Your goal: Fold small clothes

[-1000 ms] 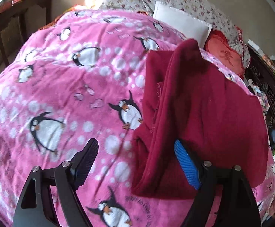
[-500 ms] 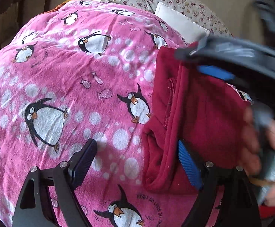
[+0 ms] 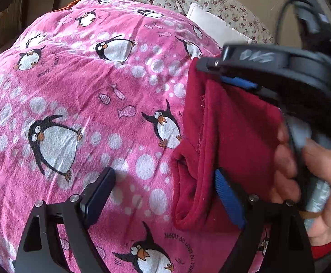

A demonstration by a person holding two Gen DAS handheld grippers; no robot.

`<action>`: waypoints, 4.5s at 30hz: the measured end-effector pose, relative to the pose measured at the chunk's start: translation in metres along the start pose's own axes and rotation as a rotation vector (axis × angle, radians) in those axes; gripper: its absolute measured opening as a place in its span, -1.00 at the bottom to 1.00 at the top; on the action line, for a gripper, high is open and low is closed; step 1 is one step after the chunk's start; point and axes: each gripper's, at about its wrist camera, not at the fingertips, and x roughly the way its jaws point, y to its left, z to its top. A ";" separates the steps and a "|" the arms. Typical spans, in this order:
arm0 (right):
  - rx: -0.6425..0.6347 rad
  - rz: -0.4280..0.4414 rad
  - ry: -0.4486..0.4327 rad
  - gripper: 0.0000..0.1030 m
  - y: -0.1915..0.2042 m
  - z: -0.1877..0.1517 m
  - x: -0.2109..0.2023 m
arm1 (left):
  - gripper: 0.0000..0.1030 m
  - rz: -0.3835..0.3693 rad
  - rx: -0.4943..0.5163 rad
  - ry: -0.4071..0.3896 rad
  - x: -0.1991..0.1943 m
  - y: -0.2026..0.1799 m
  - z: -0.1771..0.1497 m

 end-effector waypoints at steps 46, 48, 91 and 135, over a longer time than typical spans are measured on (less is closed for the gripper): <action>0.106 -0.222 -0.329 0.98 -0.051 -0.096 -0.098 | 0.91 0.014 0.042 -0.033 0.011 -0.022 -0.008; 0.140 -0.199 -0.325 0.99 -0.057 -0.096 -0.099 | 0.92 0.020 0.048 -0.035 0.012 -0.023 -0.008; -0.160 -0.207 0.069 0.02 0.000 -0.009 0.022 | -0.33 -0.182 0.034 0.000 0.015 -0.019 -0.005; 0.515 0.213 -0.203 0.75 -0.251 -0.123 -0.169 | 0.46 -0.125 0.438 0.031 0.016 -0.189 -0.060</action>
